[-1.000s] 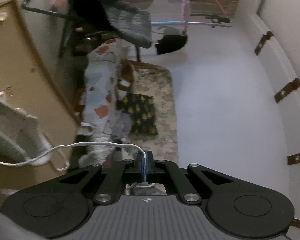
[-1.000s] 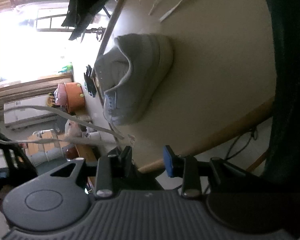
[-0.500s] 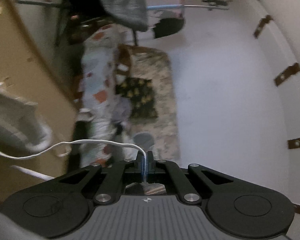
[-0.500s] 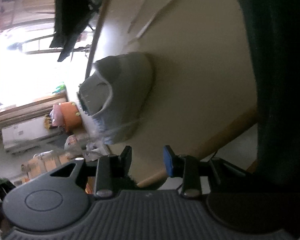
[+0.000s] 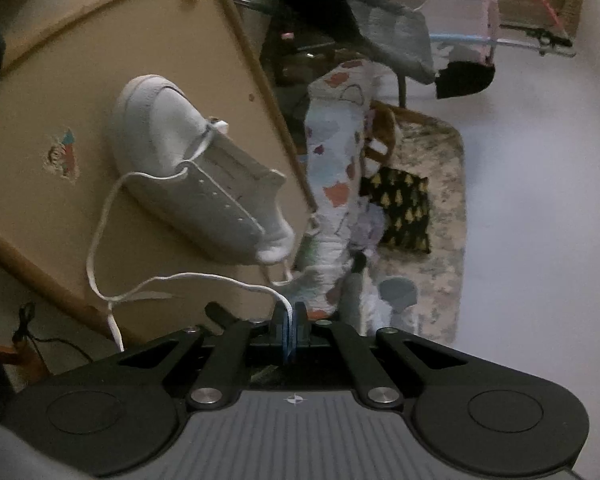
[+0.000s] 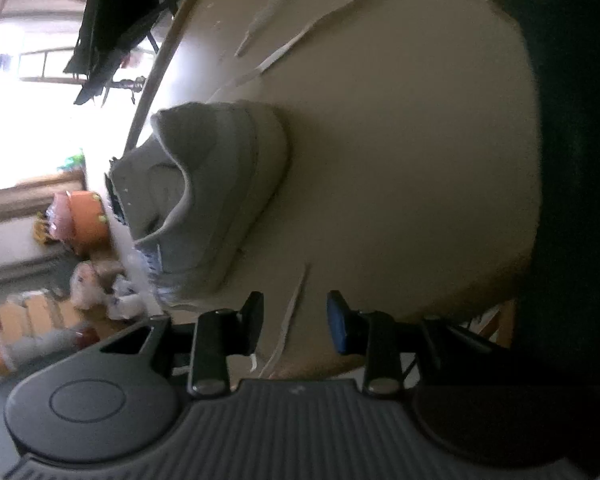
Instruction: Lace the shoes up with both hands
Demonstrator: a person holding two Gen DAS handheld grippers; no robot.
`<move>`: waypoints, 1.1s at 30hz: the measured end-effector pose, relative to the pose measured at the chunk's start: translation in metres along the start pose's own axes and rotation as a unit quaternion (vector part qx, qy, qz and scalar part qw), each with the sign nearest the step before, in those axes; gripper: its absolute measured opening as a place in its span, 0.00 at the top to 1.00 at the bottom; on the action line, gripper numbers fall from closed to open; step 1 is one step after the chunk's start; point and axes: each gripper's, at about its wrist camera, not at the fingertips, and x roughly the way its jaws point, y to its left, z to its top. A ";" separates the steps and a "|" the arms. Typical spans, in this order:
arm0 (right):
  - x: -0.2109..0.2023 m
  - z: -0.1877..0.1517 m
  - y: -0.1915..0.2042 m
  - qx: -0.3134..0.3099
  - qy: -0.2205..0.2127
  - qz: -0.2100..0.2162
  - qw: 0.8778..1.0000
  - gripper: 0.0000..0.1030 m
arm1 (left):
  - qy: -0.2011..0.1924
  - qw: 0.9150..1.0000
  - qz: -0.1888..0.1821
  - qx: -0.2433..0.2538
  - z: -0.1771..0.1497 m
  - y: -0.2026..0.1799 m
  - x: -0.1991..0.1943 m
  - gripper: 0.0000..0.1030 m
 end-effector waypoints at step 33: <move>-0.007 0.005 0.030 -0.276 -0.087 -0.094 0.953 0.70 | 0.116 0.709 0.238 0.654 -0.019 -0.059 0.061 0.49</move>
